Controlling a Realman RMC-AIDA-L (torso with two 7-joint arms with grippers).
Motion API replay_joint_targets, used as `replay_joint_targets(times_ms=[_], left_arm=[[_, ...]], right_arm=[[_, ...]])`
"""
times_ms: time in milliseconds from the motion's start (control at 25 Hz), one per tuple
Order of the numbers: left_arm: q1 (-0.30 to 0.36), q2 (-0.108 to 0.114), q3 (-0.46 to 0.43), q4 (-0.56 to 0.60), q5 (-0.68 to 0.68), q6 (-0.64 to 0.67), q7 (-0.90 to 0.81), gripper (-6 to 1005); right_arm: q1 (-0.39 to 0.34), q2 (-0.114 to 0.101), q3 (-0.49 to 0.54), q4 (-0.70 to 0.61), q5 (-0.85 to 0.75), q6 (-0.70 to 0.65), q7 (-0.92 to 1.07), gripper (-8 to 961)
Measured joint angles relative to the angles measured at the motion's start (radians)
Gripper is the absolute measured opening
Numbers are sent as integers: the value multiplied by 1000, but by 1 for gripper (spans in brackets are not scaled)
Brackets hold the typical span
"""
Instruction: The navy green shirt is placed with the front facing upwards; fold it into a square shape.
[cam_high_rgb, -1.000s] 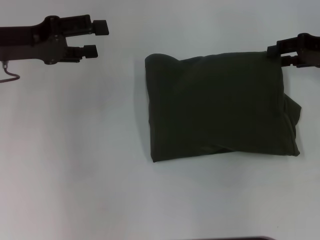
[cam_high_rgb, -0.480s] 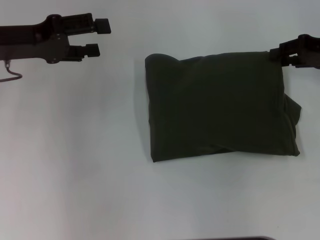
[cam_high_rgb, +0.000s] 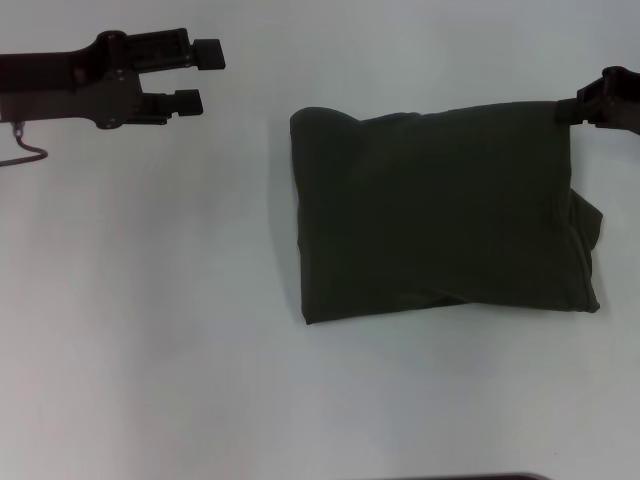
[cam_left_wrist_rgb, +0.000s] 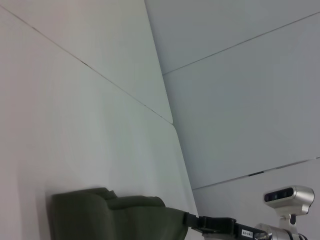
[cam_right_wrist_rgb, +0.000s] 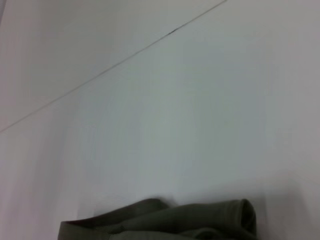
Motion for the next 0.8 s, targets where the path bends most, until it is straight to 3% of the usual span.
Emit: replay_joint_targets(times_ms=[240,800], left_arm=[[0,0,0,-2,5,-1,0,878],[-1,0,0,-2,3,-2,-3,878]], right_arm=[[1,-2,21,-1,11,-2,-1,49],[22,-4,17,-4,56,43,-10,75]])
